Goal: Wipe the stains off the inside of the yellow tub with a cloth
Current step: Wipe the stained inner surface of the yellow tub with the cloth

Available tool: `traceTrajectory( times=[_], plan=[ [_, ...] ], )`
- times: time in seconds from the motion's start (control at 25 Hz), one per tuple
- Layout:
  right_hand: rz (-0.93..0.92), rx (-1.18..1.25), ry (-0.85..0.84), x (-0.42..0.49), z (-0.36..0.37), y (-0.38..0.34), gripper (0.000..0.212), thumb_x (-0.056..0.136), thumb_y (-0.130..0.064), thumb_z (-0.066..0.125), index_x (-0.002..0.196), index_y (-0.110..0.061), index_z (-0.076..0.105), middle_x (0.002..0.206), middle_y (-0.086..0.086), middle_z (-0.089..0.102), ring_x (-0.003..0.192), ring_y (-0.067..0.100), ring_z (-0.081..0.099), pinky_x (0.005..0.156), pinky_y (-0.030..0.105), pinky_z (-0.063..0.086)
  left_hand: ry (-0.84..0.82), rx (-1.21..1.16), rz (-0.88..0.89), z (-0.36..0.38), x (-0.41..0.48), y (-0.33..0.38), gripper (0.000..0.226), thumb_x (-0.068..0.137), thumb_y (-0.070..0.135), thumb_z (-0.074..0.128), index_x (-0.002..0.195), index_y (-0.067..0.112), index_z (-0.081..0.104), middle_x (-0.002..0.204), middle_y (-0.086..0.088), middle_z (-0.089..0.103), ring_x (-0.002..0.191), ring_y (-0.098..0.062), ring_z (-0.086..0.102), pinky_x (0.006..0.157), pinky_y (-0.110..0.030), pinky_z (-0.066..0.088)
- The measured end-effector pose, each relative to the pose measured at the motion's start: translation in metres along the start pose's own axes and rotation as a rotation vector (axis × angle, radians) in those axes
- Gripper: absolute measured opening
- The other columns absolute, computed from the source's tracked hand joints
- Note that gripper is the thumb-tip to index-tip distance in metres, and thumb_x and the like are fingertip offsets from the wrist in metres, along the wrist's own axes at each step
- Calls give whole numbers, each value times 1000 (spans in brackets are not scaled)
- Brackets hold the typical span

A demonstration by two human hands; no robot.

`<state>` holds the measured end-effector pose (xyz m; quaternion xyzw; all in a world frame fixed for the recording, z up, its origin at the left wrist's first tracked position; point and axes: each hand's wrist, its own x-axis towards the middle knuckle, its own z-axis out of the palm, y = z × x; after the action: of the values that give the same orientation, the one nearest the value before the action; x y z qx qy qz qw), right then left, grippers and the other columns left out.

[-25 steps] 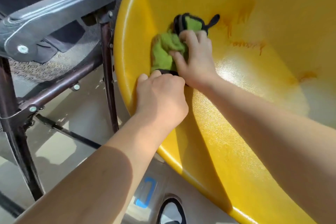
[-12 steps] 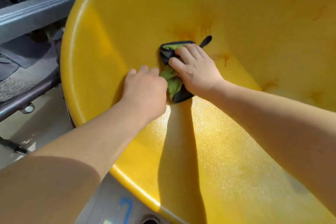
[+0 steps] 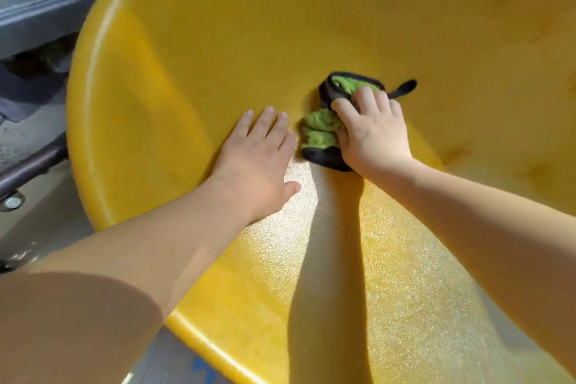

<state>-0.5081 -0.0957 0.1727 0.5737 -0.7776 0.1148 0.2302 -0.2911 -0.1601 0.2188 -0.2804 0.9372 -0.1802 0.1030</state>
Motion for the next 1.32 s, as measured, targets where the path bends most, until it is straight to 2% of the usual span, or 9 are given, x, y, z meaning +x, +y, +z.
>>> traceTrajectory(
  times=[0.16, 0.4, 0.6, 0.68, 0.76, 0.88, 1.04, 1.2, 1.32],
  plan=[
    [-308, -168, -72, 3, -9, 28, 40, 86, -24, 69, 125, -21, 58, 114, 17, 57, 101, 39, 55, 80, 48, 43, -42, 46, 2, 0, 2, 2, 90, 96, 71, 23, 163, 15, 1, 170, -13, -9, 155, -35, -14, 123, -56, -4],
    [117, -107, 186, 107, -38, 16, 39, 93, -26, 53, 131, -19, 47, 135, 22, 50, 120, 44, 50, 93, 53, 40, -34, 65, 19, 3, 9, 2, 88, 96, 71, 23, 162, 16, 6, 170, -14, -1, 155, -39, -5, 123, -58, 2],
    [70, 9, 54, 32, -3, 2, 40, 85, -31, 59, 123, -19, 56, 120, 19, 56, 108, 43, 53, 79, 48, 42, -54, 58, 23, -3, 11, 2, 87, 93, 73, 27, 161, 21, 12, 170, -13, 2, 155, -38, -2, 123, -56, 5],
    [-42, 0, -5, -5, 5, 9, 39, 86, -33, 59, 123, -18, 58, 114, 18, 56, 101, 41, 54, 75, 46, 42, -69, 39, 3, -5, 12, 3, 87, 92, 73, 30, 161, 22, 13, 170, -13, 2, 155, -38, -3, 122, -58, 4],
    [-319, -29, -73, -23, 0, 30, 36, 90, -34, 58, 123, -20, 60, 112, 16, 57, 98, 38, 55, 73, 44, 42, -104, 26, -25, -11, 14, 9, 86, 91, 71, 34, 160, 22, 16, 169, -13, 2, 155, -39, -3, 122, -59, 3],
    [-594, -230, -127, 11, -23, 68, 31, 87, -22, 65, 118, -25, 61, 110, 14, 57, 97, 35, 56, 75, 45, 42, -137, 18, -45, -22, 20, 20, 80, 87, 64, 45, 153, 22, 30, 164, -12, 16, 152, -41, 6, 119, -61, 9],
    [-270, -335, 28, 72, -56, 95, 37, 80, -11, 68, 114, -22, 57, 116, 21, 54, 105, 39, 53, 85, 51, 42, -77, 27, -18, -35, 38, 40, 69, 83, 51, 55, 143, 18, 47, 152, -9, 33, 144, -38, 23, 119, -60, 14],
    [-70, -196, 3, 8, -32, 88, 48, 72, -15, 68, 118, -23, 59, 117, 17, 55, 104, 39, 53, 80, 46, 38, -76, -103, 32, -36, 53, 61, 90, 88, 64, 55, 156, 12, 30, 169, -17, 4, 153, -38, 9, 124, -52, 15],
    [-70, -105, -135, -63, -21, 89, 41, 80, -27, 65, 121, -25, 61, 114, 11, 56, 101, 37, 53, 79, 44, 38, -130, -158, -7, -33, 58, 77, 113, 80, 81, 50, 160, 6, 21, 169, -21, -1, 154, -40, 5, 122, -54, 20]
  ],
)
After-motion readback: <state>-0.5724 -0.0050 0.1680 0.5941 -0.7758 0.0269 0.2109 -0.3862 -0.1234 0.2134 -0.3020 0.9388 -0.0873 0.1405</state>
